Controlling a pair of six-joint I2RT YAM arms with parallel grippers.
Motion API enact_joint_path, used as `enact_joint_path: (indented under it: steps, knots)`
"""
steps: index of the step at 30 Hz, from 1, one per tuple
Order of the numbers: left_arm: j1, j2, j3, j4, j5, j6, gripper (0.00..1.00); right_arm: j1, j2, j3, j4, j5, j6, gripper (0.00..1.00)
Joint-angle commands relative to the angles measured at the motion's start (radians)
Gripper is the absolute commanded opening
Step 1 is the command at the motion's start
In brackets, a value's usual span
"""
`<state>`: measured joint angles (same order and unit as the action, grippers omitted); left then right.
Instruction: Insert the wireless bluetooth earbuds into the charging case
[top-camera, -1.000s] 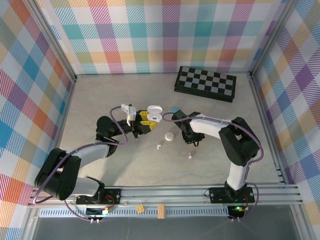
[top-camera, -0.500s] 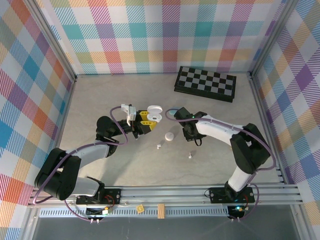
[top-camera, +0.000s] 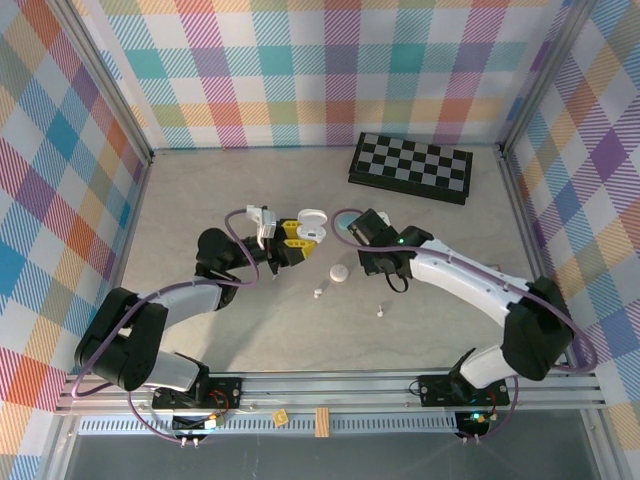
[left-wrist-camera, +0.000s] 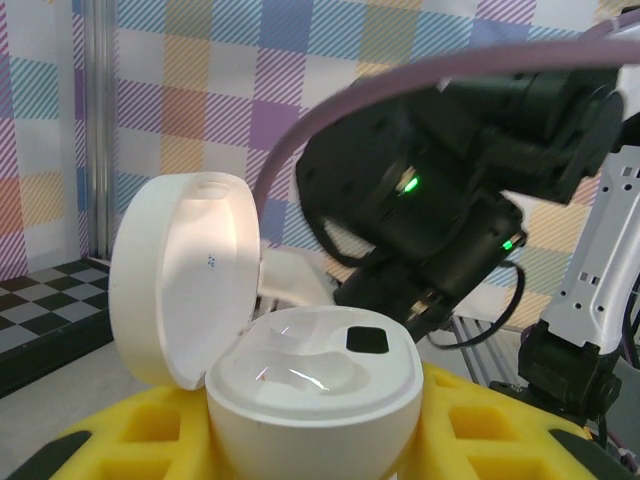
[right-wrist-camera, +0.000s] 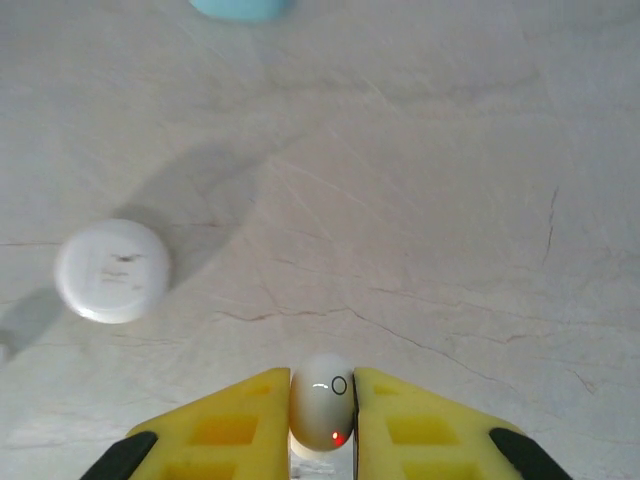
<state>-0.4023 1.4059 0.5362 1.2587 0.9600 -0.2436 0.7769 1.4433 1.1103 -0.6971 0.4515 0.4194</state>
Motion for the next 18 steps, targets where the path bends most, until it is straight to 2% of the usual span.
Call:
enact_joint_path:
  steps: [1,4,9,18]
  knots:
    - [0.011,0.011,0.038,0.017,0.026,0.012,0.35,0.023,-0.079,0.03,0.031,-0.026,-0.068,0.2]
    - [0.011,0.017,0.049,-0.001,0.023,0.017,0.35,0.035,-0.152,0.008,0.113,-0.085,-0.138,0.2]
    - [0.011,0.008,0.057,-0.059,0.025,0.048,0.34,0.038,-0.272,-0.036,0.259,-0.267,-0.22,0.2]
    - [-0.005,-0.028,0.071,-0.176,0.027,0.105,0.34,0.038,-0.347,-0.045,0.413,-0.494,-0.296,0.2]
